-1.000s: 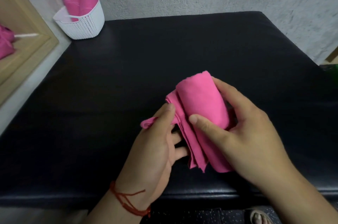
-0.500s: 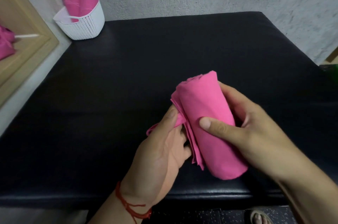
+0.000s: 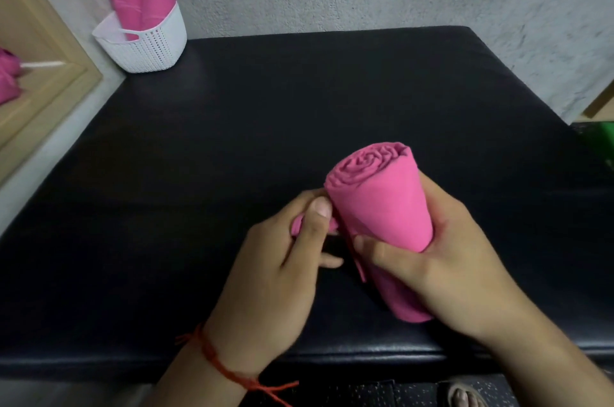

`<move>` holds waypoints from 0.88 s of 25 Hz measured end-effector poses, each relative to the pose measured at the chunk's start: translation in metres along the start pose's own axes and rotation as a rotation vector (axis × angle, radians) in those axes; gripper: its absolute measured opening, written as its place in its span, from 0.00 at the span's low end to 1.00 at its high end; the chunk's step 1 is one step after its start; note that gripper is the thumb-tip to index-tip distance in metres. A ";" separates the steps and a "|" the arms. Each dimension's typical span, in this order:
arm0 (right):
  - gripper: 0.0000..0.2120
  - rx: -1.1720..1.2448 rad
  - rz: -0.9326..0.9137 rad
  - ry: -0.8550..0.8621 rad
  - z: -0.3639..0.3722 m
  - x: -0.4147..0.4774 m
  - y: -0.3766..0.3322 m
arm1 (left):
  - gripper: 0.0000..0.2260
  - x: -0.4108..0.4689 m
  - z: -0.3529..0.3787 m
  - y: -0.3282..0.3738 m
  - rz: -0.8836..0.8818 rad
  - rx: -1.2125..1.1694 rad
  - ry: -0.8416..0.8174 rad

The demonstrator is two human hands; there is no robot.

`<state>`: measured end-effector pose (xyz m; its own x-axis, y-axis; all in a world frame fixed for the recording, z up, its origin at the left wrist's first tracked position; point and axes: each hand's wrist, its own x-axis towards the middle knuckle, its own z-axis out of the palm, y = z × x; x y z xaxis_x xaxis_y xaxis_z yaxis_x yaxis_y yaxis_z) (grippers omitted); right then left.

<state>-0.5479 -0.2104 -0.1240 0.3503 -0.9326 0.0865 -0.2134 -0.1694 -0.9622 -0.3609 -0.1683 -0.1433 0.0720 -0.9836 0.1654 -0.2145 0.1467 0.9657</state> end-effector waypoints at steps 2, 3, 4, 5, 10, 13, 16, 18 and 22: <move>0.26 -0.079 -0.006 0.078 -0.001 0.000 -0.001 | 0.12 0.002 -0.010 0.003 0.041 0.076 0.107; 0.26 -0.094 -0.001 0.102 -0.001 0.000 -0.001 | 0.10 0.005 -0.014 0.001 0.032 0.089 0.136; 0.26 -0.106 0.003 0.108 -0.002 0.001 -0.001 | 0.10 0.006 -0.017 0.000 0.014 0.090 0.139; 0.26 -0.120 0.006 0.102 -0.001 0.000 -0.002 | 0.12 0.008 -0.019 -0.001 -0.010 0.066 0.121; 0.26 -0.214 0.041 0.136 -0.003 -0.001 -0.006 | 0.19 0.008 -0.020 0.011 -0.109 -0.601 0.126; 0.27 -0.313 0.067 0.169 -0.009 0.001 -0.010 | 0.16 0.002 -0.023 0.014 -0.018 -0.774 0.047; 0.32 -0.485 0.044 0.159 -0.004 -0.001 -0.013 | 0.17 0.002 -0.017 0.014 -0.106 -0.661 0.086; 0.34 -0.600 0.001 0.156 0.004 -0.004 -0.015 | 0.16 0.005 -0.012 0.018 -0.177 -0.556 0.106; 0.35 -0.752 -0.058 0.182 0.020 -0.008 -0.015 | 0.23 0.005 -0.012 0.017 -0.180 -0.367 0.094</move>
<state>-0.5294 -0.1937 -0.1153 0.2382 -0.9423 0.2352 -0.7839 -0.3295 -0.5263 -0.3521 -0.1695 -0.1235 0.1688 -0.9856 -0.0110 0.1700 0.0181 0.9853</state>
